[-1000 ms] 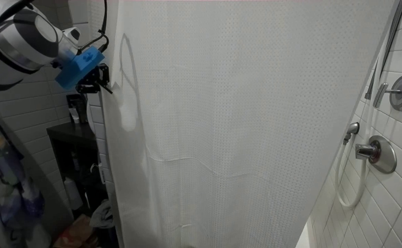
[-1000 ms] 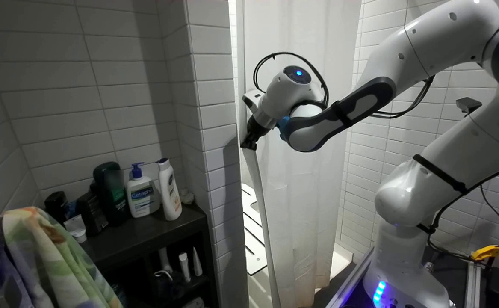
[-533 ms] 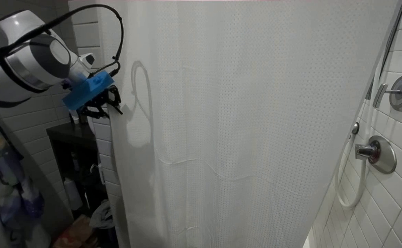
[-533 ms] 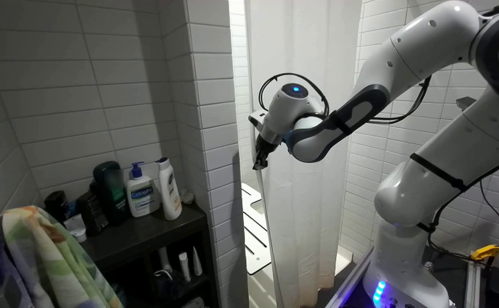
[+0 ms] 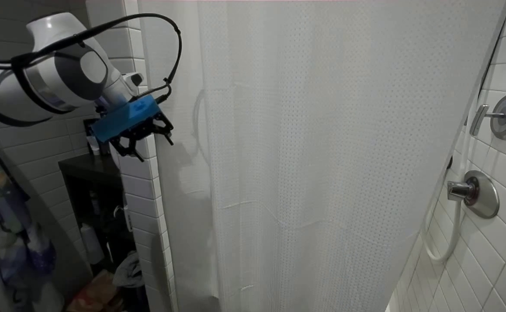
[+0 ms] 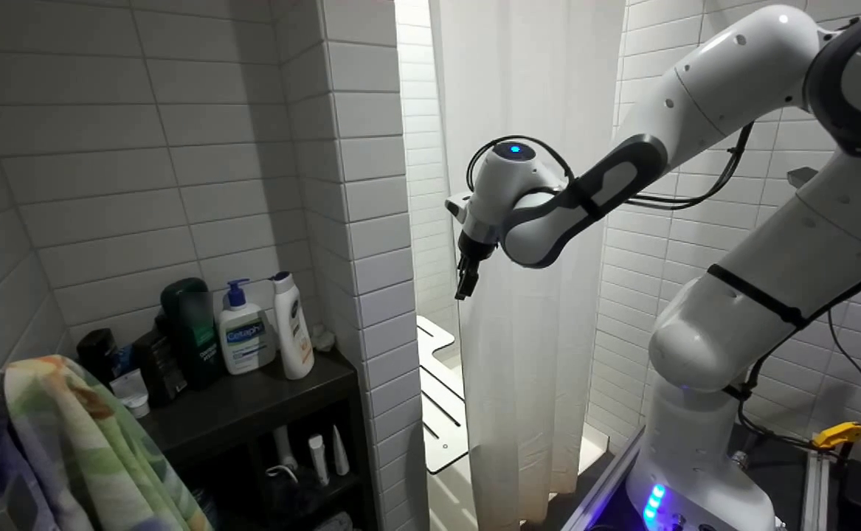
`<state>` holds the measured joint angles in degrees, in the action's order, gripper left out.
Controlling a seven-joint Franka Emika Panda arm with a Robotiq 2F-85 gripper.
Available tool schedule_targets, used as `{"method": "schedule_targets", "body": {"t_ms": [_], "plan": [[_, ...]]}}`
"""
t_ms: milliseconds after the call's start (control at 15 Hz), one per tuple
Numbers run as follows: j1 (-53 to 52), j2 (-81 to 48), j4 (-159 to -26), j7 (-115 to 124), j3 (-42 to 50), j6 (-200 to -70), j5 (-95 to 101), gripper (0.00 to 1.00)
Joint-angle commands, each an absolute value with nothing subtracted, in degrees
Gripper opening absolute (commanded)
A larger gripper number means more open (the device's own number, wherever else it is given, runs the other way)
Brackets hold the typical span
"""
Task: Pull the shower curtain to the left
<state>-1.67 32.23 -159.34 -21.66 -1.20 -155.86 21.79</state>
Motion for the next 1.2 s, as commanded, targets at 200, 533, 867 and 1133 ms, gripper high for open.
{"method": "schedule_targets", "body": {"t_ms": [200,533,867,1133], "plan": [[1.04,47.40,-160.48,-25.21,5.30,-134.87,19.92,1.00],[8.11,51.23,-158.79,-22.83,9.93,-121.48,21.90,1.00],[13.32,47.57,-157.13,-19.39,18.69,-127.36,19.00,1.00],[15.30,45.35,-156.30,-18.91,23.87,-134.01,15.54,1.00]]}}
